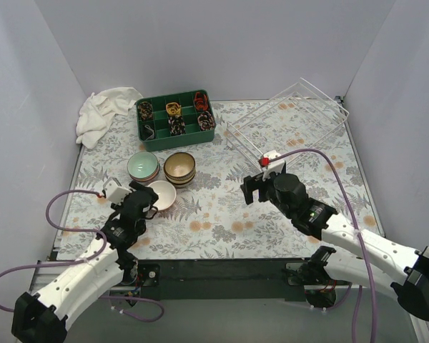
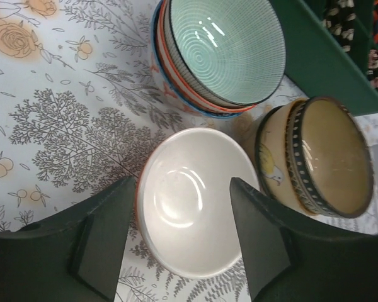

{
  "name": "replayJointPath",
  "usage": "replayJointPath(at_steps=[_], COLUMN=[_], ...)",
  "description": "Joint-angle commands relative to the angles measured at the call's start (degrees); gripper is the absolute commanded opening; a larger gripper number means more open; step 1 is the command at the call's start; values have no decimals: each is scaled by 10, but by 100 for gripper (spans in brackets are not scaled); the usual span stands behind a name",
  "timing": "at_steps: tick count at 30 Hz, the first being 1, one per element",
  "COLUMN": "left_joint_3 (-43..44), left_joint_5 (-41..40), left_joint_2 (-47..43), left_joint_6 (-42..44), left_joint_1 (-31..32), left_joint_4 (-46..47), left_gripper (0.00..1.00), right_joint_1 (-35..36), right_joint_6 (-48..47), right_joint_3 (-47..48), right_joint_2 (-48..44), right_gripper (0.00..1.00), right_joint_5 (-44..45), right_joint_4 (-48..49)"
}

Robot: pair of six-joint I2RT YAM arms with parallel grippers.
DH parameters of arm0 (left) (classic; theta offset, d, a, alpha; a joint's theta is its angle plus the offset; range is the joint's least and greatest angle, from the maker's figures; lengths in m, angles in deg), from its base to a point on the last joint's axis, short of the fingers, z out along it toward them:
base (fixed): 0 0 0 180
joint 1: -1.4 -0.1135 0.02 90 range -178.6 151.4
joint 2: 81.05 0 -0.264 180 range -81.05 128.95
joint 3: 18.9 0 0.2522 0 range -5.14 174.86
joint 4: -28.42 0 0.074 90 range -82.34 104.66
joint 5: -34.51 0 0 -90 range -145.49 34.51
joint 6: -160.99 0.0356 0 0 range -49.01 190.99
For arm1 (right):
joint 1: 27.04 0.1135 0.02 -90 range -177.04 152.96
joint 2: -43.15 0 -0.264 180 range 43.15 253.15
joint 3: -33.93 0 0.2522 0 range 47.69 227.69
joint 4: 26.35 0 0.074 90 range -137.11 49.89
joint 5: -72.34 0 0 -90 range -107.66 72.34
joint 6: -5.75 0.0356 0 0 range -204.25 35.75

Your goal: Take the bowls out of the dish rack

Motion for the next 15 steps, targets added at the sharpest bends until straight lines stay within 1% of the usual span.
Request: replayJointPath(at_steps=[1, 2, 4, 5, 6, 7, 8, 12, 13, 15], left_joint_3=[32, 40, 68, 77, 97, 108, 120, 181, 205, 227], left_joint_5=[10, 17, 23, 27, 40, 46, 53, 84, 89, 90], left_joint_2=[-68, -79, -103, -121, -129, -136, -147, -163, -168, -178], left_joint_6=[55, 66, 87, 116, 139, 160, 203, 289, 302, 329], left_joint_1=[-1, -2, -1, -1, -1, -1, -2, -1, -1, -1], left_joint_4=[-17, -22, -42, -48, -52, -55, -58, -90, -98, -120], left_gripper=[67, 77, 88, 94, 98, 98, 98, 98, 98, 98], right_joint_1=[-11, -17, -34, -42, -50, -58, -77, -136, -161, -182], right_joint_6=[26, 30, 41, 46, 52, 68, 76, 108, 109, 107], right_joint_3=[10, 13, 22, 26, 29, 34, 37, 47, 49, 54], right_joint_2=[-15, -16, -19, -20, -22, -27, -30, -51, -66, -90], right_gripper=[99, 99, 98, 99, 99, 99, 99, 99, 99, 99], right_joint_5=[69, 78, 102, 108, 114, 122, 127, 146, 144, 152], right_joint_4=[-7, -17, -26, -42, -57, -65, -73, -123, -135, -148])
